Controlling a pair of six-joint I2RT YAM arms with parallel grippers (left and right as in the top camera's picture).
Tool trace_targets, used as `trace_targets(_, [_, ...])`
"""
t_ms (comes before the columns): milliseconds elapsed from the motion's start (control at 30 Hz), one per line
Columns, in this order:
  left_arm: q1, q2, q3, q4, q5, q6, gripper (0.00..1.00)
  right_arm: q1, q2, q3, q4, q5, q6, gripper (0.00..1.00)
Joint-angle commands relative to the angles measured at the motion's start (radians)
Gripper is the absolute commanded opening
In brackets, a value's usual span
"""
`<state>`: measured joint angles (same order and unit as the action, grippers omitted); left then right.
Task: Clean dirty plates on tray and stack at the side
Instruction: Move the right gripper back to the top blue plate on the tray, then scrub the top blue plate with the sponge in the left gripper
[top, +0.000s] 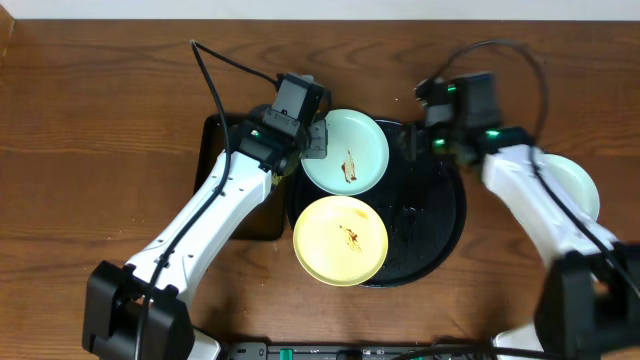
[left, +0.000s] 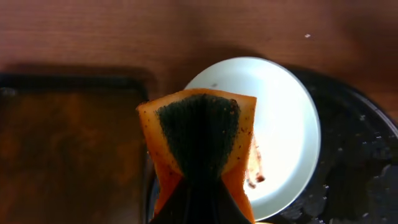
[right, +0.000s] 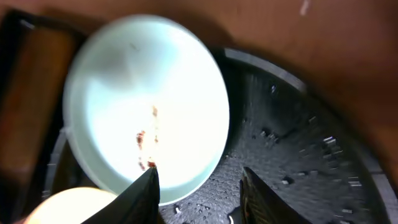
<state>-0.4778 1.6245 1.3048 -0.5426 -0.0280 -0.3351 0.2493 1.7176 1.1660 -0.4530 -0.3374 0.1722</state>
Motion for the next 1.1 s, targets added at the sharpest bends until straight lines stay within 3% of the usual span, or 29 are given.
trace_targets(0, [-0.018, 0.04, 0.014, 0.031, 0.067, 0.051, 0.08, 0.041, 0.082, 0.015, 0.017, 0.097, 0.087, 0.39])
trace_targets(400, [-0.099, 0.203, 0.014, 0.127, 0.07, 0.054, 0.08, 0.079, 0.215, 0.015, 0.076, 0.113, 0.172, 0.2])
trace_targets(600, [-0.151, 0.276, 0.014, 0.158, 0.07, 0.053, 0.08, 0.079, 0.22, 0.015, 0.045, 0.113, 0.172, 0.01])
trace_targets(1067, [-0.209, 0.34, 0.013, 0.174, 0.127, -0.09, 0.08, 0.079, 0.22, 0.015, 0.018, 0.132, 0.201, 0.01])
